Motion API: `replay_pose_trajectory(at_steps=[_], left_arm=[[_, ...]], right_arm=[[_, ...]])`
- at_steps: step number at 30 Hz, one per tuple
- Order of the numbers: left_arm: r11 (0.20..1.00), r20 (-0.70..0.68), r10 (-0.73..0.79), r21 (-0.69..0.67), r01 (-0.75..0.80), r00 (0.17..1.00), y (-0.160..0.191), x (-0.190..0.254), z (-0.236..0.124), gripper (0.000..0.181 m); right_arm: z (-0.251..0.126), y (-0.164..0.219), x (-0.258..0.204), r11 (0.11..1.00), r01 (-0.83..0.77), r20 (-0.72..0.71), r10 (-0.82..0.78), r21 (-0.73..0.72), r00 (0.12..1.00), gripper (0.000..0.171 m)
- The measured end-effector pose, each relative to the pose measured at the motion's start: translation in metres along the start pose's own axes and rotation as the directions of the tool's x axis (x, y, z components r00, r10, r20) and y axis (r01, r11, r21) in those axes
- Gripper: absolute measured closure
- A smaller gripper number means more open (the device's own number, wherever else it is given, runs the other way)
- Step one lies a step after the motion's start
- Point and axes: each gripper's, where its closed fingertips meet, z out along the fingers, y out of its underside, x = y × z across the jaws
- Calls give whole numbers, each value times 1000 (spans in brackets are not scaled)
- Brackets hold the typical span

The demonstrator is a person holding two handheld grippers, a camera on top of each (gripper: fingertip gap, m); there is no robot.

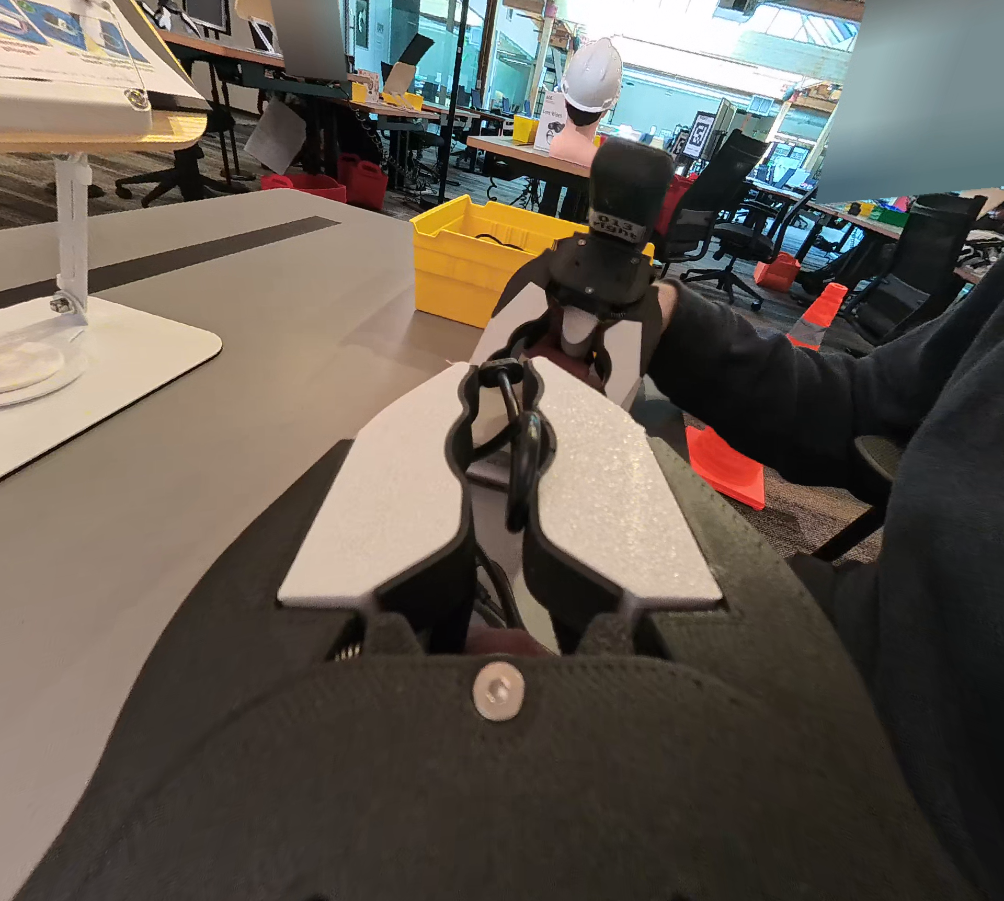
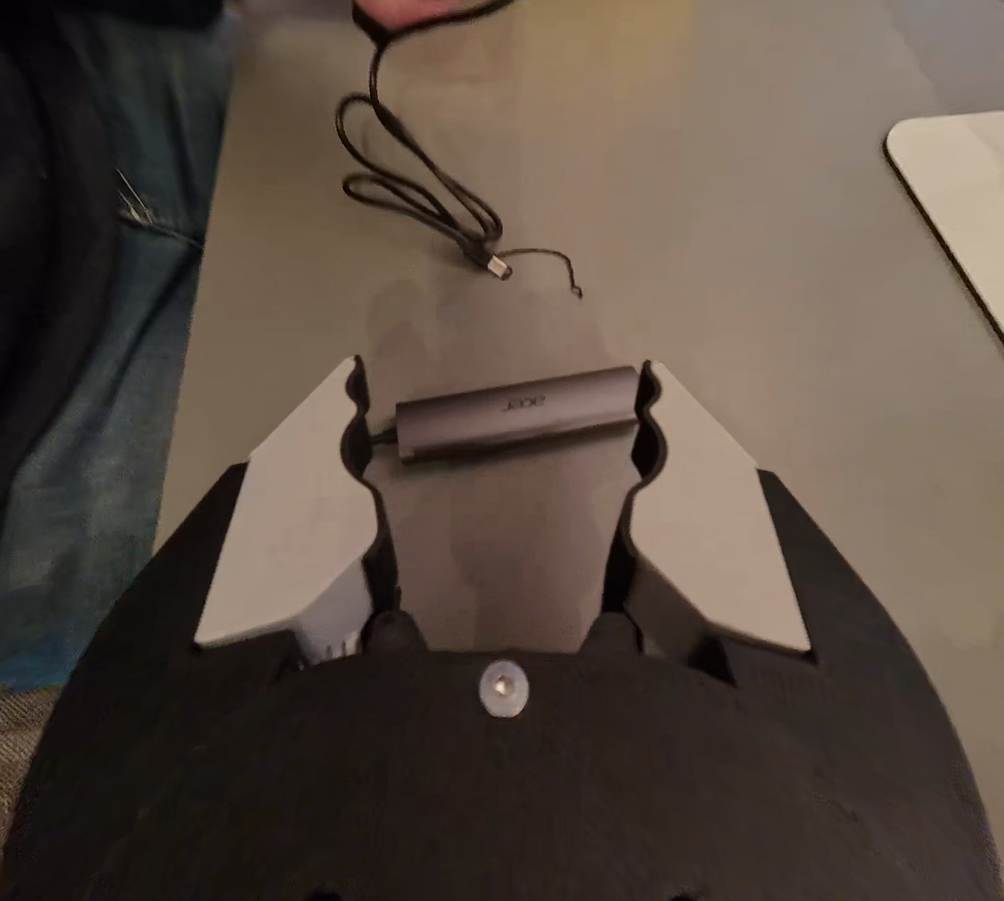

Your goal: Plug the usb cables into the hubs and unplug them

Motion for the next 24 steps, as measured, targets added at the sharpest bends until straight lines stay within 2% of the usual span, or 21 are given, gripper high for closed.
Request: replay_pose_trajectory(at_steps=[3,11,19,24], left_arm=[[1000,-2,5,-3,-5,1000,1,1,0,167],[1000,-14,6,-1,-6,1000,1,3,-1,166],[1000,-17,-3,6,3,1000,1,2,-2,166],[1000,-17,-6,6,6,1000,1,0,-2,166]], right_arm=[[-1,10,3,996,54,-18,-56,-77,998,65],[5,42,13,937,134,10,-138,-321,990,48],[18,45,13,964,112,91,-92,-243,992,59],[24,43,11,978,108,112,-89,-180,990,59]])
